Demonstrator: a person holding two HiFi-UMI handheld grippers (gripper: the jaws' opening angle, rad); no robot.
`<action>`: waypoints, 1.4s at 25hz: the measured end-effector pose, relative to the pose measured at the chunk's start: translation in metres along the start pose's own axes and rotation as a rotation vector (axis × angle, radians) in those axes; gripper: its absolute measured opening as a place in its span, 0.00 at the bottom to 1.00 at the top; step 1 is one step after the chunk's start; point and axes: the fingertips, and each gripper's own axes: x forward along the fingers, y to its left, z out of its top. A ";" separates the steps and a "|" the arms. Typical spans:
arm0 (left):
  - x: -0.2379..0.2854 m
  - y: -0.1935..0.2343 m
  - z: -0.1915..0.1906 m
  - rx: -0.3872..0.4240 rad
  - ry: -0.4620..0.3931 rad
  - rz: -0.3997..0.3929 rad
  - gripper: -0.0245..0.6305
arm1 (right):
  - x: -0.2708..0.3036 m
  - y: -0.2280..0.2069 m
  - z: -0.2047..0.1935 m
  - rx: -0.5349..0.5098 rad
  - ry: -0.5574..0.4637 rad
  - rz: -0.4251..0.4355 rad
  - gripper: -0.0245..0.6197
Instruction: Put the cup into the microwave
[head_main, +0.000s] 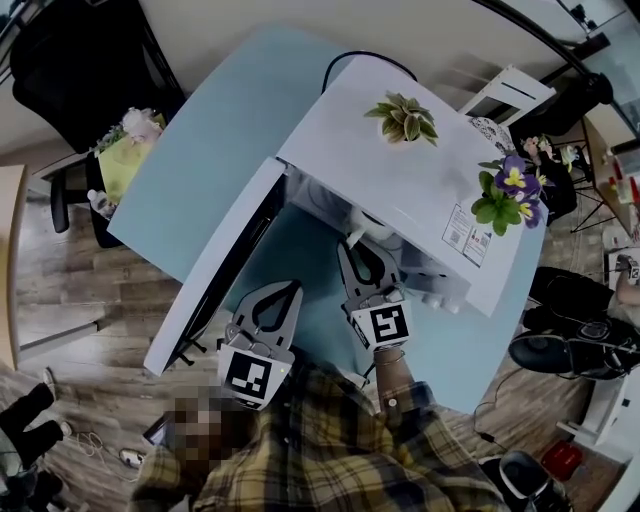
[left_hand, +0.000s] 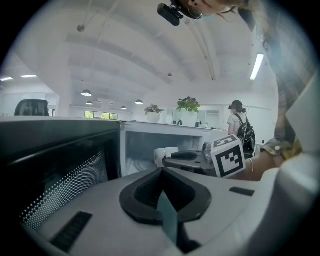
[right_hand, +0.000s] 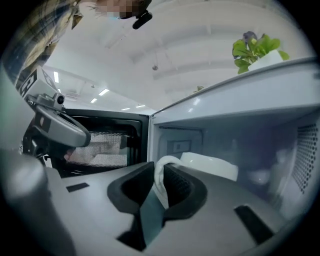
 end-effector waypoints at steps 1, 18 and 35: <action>0.000 0.000 -0.001 0.000 0.002 -0.002 0.03 | 0.002 -0.001 0.000 -0.015 -0.008 -0.015 0.14; -0.003 -0.004 -0.010 0.002 0.016 -0.017 0.03 | 0.037 -0.021 -0.018 -0.136 -0.018 -0.151 0.13; -0.015 -0.006 -0.013 -0.010 -0.002 0.001 0.03 | 0.045 -0.031 -0.045 -0.094 0.057 -0.204 0.12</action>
